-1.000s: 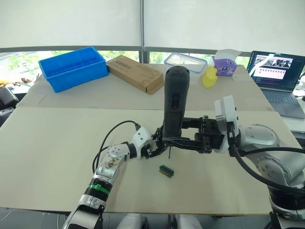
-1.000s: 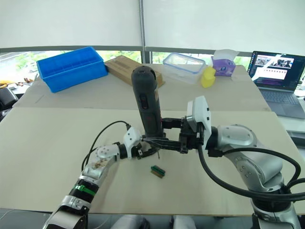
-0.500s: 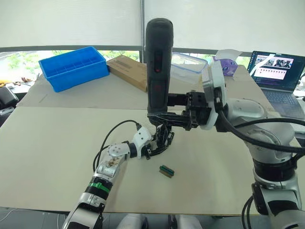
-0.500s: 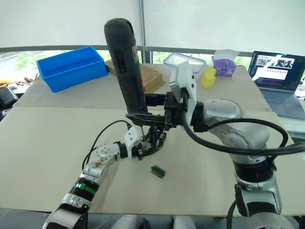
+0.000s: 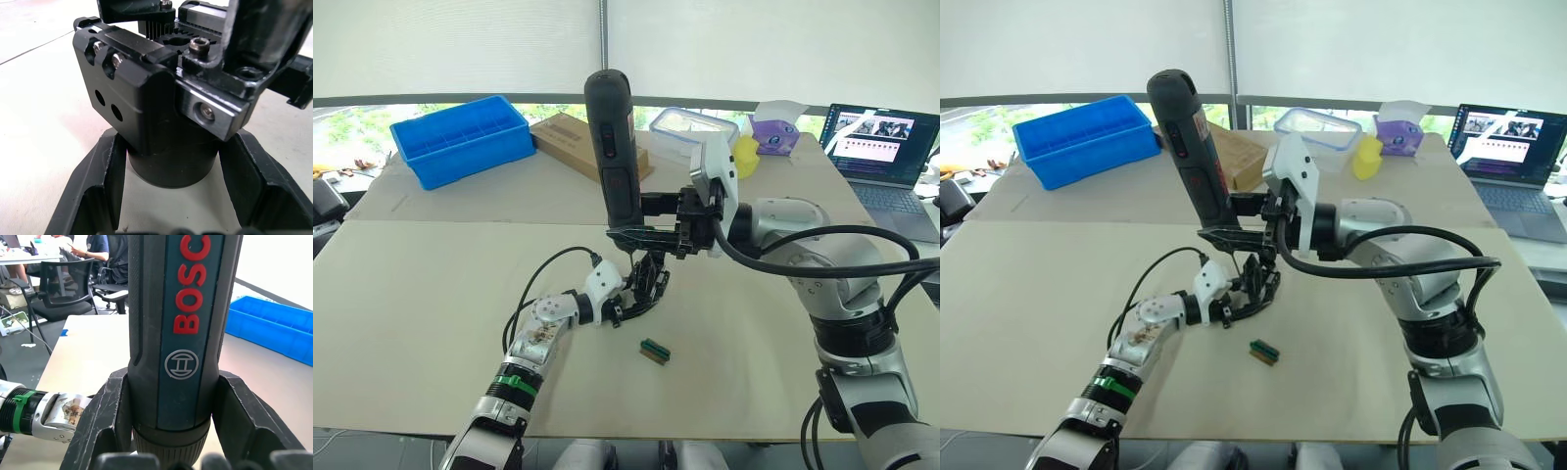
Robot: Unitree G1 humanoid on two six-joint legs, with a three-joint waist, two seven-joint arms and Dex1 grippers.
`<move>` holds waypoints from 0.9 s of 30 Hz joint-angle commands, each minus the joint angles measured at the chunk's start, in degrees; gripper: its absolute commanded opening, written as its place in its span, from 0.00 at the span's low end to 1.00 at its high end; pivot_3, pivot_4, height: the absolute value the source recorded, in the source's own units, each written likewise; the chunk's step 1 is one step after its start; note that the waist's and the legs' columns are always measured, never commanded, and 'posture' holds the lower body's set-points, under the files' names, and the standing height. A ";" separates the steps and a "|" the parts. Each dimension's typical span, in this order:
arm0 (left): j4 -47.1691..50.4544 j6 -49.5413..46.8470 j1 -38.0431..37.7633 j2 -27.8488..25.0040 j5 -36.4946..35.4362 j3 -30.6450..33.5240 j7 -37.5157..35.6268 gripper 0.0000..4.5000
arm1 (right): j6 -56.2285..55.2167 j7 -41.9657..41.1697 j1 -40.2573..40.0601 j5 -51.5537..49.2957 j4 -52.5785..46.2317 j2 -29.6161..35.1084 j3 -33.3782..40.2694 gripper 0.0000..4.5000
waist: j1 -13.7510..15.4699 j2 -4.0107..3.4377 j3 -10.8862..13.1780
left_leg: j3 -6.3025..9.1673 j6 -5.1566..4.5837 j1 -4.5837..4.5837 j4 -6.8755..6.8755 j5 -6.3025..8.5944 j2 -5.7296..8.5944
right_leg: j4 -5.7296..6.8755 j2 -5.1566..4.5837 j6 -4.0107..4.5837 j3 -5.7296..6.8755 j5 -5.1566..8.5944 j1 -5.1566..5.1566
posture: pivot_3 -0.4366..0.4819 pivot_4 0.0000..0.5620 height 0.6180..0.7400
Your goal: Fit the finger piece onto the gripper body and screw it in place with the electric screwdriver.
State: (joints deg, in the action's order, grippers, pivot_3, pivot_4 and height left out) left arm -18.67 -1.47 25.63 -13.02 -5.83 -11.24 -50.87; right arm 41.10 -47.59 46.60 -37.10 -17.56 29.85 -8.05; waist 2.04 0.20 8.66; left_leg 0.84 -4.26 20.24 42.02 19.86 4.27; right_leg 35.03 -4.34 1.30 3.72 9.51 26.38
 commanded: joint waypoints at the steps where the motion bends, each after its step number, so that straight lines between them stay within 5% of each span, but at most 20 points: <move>1: 1.58 0.24 -0.77 0.25 -0.69 -0.59 -0.30 0.50 | -2.25 -0.83 1.79 0.25 -1.33 -0.37 1.82 0.43 | -0.04 0.00 0.00 | 0.00 0.00 0.00 0.00 0.00 0.00 | 0.00 0.00 0.00 0.00 0.00 0.00 | 0.48 0.27 1.00; 27: 1.97 0.06 -0.40 0.65 -0.76 -0.85 -0.18 0.50 | -2.46 -3.32 1.76 2.83 -0.63 -1.44 1.96 0.43 | -0.09 0.00 0.00 | 0.00 0.00 0.00 -0.01 0.00 0.00 | 0.00 0.00 0.00 0.01 0.00 0.00 | 0.48 0.27 1.00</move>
State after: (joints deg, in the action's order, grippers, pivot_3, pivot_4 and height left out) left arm -18.46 -1.51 25.53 -12.86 -5.85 -11.35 -50.73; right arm 40.46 -50.70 46.51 -33.89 -17.02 28.58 -8.11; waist 1.95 0.20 8.66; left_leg 0.84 -4.25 20.24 42.02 19.86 4.28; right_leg 35.03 -4.34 1.30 3.73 9.51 26.38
